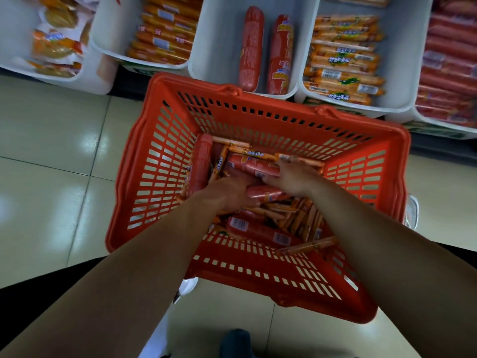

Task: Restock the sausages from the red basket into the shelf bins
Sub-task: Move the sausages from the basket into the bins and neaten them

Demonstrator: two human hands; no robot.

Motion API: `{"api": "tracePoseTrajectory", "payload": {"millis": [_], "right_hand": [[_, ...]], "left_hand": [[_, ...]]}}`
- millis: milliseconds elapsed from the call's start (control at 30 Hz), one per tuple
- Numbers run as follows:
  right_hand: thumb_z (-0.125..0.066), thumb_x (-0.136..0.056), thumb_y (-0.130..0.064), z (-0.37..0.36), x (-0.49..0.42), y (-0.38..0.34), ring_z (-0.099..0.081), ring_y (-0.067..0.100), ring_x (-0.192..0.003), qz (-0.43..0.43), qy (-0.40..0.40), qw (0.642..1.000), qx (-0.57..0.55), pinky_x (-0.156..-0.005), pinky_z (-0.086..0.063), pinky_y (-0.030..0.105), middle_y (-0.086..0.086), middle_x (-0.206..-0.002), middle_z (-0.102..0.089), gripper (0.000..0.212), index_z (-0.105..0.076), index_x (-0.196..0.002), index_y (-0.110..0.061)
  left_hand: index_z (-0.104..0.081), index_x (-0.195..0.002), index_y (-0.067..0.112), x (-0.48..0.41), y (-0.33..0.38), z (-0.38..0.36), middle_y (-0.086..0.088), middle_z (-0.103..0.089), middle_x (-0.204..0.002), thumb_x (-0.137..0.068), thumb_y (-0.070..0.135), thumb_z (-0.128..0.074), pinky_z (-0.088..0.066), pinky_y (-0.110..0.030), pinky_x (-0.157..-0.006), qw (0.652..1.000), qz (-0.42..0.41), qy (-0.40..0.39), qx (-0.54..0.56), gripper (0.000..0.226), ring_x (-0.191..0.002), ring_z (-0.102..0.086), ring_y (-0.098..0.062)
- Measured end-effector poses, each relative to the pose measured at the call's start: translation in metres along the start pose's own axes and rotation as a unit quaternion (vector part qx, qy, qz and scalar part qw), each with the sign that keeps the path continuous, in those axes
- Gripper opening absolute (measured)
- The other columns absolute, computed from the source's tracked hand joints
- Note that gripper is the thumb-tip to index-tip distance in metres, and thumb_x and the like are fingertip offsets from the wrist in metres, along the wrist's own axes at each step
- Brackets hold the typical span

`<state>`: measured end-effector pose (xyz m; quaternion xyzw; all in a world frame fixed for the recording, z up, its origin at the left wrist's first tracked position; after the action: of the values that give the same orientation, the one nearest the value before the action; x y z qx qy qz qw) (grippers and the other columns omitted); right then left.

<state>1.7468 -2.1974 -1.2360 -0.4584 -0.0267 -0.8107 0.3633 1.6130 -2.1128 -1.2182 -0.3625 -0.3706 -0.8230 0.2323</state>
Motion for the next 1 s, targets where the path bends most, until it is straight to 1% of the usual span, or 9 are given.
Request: {"api": "tracePoseTrajectory", "payload": {"millis": [100, 200, 333, 433, 533, 633, 800, 900, 1000], "right_hand": [[-0.054, -0.095, -0.058, -0.001, 0.002, -0.010, -0.055, 0.024, -0.096, 0.002, -0.015, 1.000, 0.015, -0.075, -0.038, 0.032, 0.008, -0.124, -0.059, 0.063, -0.043, -0.134, -0.010], [-0.051, -0.094, -0.063, 0.002, 0.014, -0.019, -0.061, 0.023, -0.098, 0.015, -0.006, 1.000, 0.016, -0.076, -0.044, 0.032, 0.005, -0.120, -0.064, 0.061, -0.050, -0.132, -0.016], [-0.040, -0.091, -0.076, 0.024, 0.056, -0.023, -0.067, 0.025, -0.092, 0.011, -0.008, 1.000, 0.018, -0.085, -0.053, 0.035, 0.007, -0.104, -0.072, 0.069, -0.060, -0.118, -0.015], [-0.048, -0.091, -0.071, 0.057, 0.099, -0.028, -0.067, 0.028, -0.106, 0.027, 0.025, 0.999, 0.025, -0.092, -0.050, 0.032, 0.010, -0.118, -0.070, 0.069, -0.062, -0.127, -0.014], [-0.044, -0.084, -0.080, 0.097, 0.146, -0.038, -0.060, 0.029, -0.121, 0.045, 0.077, 0.996, 0.031, -0.099, -0.048, 0.035, 0.009, -0.135, -0.063, 0.080, -0.058, -0.135, -0.019], [-0.039, -0.086, -0.080, 0.135, 0.194, -0.051, -0.060, 0.031, -0.117, 0.068, 0.156, 0.985, 0.041, -0.094, -0.049, 0.038, 0.007, -0.128, -0.065, 0.074, -0.059, -0.126, -0.021], [-0.036, -0.090, -0.078, 0.167, 0.246, -0.054, -0.064, 0.035, -0.107, 0.076, 0.318, 0.944, -0.037, -0.083, -0.050, 0.040, 0.009, -0.116, -0.069, 0.066, -0.052, -0.132, -0.029], [-0.034, -0.087, -0.082, 0.169, 0.240, -0.042, -0.067, 0.036, -0.095, 0.045, 0.348, 0.931, -0.104, -0.079, -0.055, 0.044, 0.009, -0.103, -0.071, 0.068, -0.053, -0.126, -0.029], [-0.037, -0.087, -0.082, 0.176, 0.218, -0.037, -0.066, 0.037, -0.097, 0.012, 0.350, 0.929, -0.123, -0.078, -0.054, 0.043, 0.010, -0.104, -0.071, 0.072, -0.054, -0.126, -0.024]], "left_hand": [[-0.049, -0.140, 0.037, 0.019, 0.008, 0.010, 0.000, -0.062, -0.127, -0.091, 0.046, -0.064, -0.046, -0.033, -0.098, 0.999, 0.016, -0.024, 0.030, 0.053, -0.113, -0.058, -0.018], [-0.061, -0.115, 0.029, 0.048, 0.007, 0.029, 0.006, -0.063, -0.106, -0.088, 0.047, -0.067, -0.046, -0.028, -0.081, 0.999, 0.044, -0.022, 0.008, 0.033, -0.094, -0.058, -0.014], [-0.062, -0.097, 0.013, 0.094, 0.011, 0.068, -0.007, -0.062, -0.094, -0.091, 0.045, -0.062, -0.042, -0.030, -0.072, 0.992, 0.072, 0.024, -0.098, 0.033, -0.093, -0.061, -0.026], [-0.067, -0.107, 0.007, 0.138, 0.023, 0.104, -0.012, -0.068, -0.101, -0.091, 0.040, -0.062, -0.041, -0.027, -0.071, 0.983, 0.082, 0.065, -0.148, 0.037, -0.098, -0.064, -0.029], [-0.066, -0.108, 0.010, 0.184, 0.038, 0.141, -0.013, -0.069, -0.109, -0.090, 0.044, -0.063, -0.045, -0.029, -0.074, 0.976, 0.071, 0.119, -0.167, 0.038, -0.104, -0.065, -0.030], [-0.065, -0.107, 0.012, 0.220, 0.047, 0.173, -0.011, -0.070, -0.106, -0.089, 0.050, -0.063, -0.052, -0.035, -0.079, 0.967, 0.052, 0.176, -0.179, 0.043, -0.099, -0.066, -0.029], [-0.060, -0.113, 0.018, 0.261, 0.055, 0.214, -0.001, -0.063, -0.099, -0.092, 0.042, -0.064, -0.045, -0.031, -0.075, 0.949, 0.000, 0.279, -0.145, 0.033, -0.095, -0.062, -0.023], [-0.060, -0.115, 0.018, 0.258, 0.044, 0.221, -0.001, -0.062, -0.096, -0.092, 0.039, -0.065, -0.044, -0.032, -0.073, 0.943, -0.010, 0.321, -0.089, 0.031, -0.093, -0.063, -0.025], [-0.061, -0.114, 0.020, 0.241, 0.039, 0.235, -0.003, -0.067, -0.100, -0.091, 0.044, -0.064, -0.052, -0.039, -0.081, 0.943, -0.004, 0.329, -0.060, 0.033, -0.093, -0.064, -0.025]]}}
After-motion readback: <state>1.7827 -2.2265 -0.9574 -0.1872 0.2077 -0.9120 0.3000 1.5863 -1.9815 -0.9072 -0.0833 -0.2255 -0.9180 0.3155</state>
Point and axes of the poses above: each hand's wrist, its own x-axis away from the middle knuckle, its own z-axis out of the back of the hand, y = z × x, the point moved 8 cm from there along -x, towards the middle knuckle
